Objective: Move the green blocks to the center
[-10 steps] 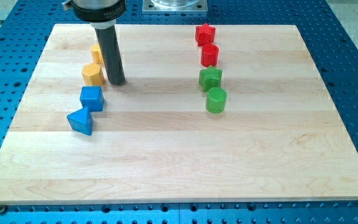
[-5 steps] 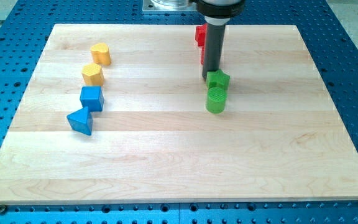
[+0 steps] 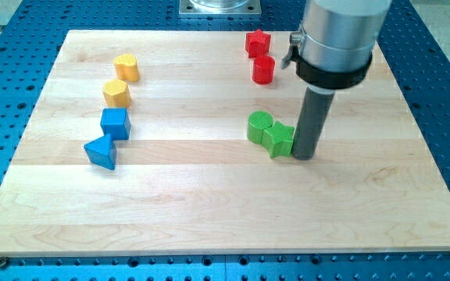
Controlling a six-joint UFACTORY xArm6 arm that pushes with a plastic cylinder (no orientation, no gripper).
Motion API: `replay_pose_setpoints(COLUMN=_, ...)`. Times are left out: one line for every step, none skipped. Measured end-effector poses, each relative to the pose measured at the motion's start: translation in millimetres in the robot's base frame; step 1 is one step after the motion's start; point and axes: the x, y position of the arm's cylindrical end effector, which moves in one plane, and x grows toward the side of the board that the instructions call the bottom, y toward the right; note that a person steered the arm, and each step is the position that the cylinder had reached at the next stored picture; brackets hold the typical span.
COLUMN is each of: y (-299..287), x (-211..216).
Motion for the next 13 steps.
replay_pose_setpoints(y=-32, x=-23)
replay_pose_setpoints(y=-58, x=-41)
replay_pose_setpoints(y=-76, x=-40)
replay_pose_setpoints(y=-82, x=-10)
replay_pose_setpoints(y=-116, x=-7)
replay_pose_setpoints(y=-116, x=-49)
replay_pose_setpoints(y=-118, x=-51)
replay_pose_setpoints(y=-63, x=-44)
replay_pose_setpoints(y=-26, x=-78)
replay_pose_setpoints(y=-56, x=-79)
replay_pose_setpoints(y=-71, x=-79)
replay_pose_setpoints(y=-72, x=-79)
replay_pose_setpoints(y=-7, x=-105)
